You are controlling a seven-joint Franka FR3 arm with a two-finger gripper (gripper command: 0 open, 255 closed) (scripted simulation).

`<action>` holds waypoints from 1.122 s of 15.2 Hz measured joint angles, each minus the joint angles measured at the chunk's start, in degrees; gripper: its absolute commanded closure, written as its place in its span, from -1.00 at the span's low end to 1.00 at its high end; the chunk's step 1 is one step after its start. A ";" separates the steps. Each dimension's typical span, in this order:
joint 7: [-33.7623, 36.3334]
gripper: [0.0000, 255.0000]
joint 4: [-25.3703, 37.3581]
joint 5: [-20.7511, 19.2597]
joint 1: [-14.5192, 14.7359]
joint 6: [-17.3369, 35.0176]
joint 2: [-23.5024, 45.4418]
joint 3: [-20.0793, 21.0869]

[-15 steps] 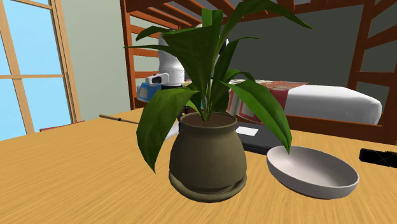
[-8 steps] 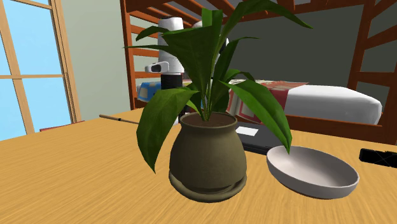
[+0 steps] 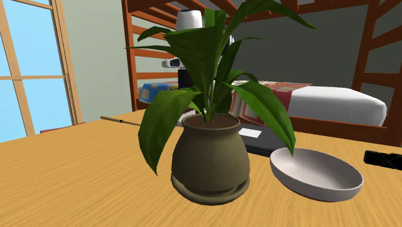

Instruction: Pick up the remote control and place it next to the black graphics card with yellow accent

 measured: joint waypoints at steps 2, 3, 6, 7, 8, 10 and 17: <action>2.45 1.00 -1.92 -0.46 1.71 0.64 -1.24 0.70; 3.91 1.00 -2.33 -0.73 2.50 0.44 -1.69 0.97; 7.65 1.00 -3.33 -1.25 4.78 0.57 -2.26 1.94; 8.95 1.00 -3.68 -1.43 5.63 0.50 -2.63 2.33; 10.13 1.00 -3.76 -1.52 6.42 0.09 -2.64 2.76; 12.81 1.00 -3.77 -1.78 8.18 -0.03 -2.64 3.66; 21.21 1.00 -0.90 -2.49 13.91 -0.32 -0.89 6.77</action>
